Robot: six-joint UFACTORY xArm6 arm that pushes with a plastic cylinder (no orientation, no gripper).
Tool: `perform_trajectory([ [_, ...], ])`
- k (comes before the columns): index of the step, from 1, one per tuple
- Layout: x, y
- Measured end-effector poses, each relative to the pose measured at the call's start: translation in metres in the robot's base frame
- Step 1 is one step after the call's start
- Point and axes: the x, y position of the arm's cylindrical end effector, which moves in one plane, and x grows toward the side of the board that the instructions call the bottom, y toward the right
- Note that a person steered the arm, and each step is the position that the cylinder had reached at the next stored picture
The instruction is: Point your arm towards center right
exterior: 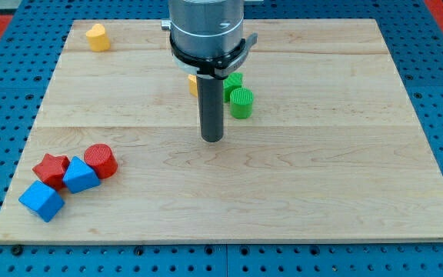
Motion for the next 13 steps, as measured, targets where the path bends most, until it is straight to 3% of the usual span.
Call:
perform_trajectory([
  [1, 0.001, 0.046],
  [4, 0.002, 0.095],
  [12, -0.001, 0.128],
  [13, -0.053, 0.094],
])
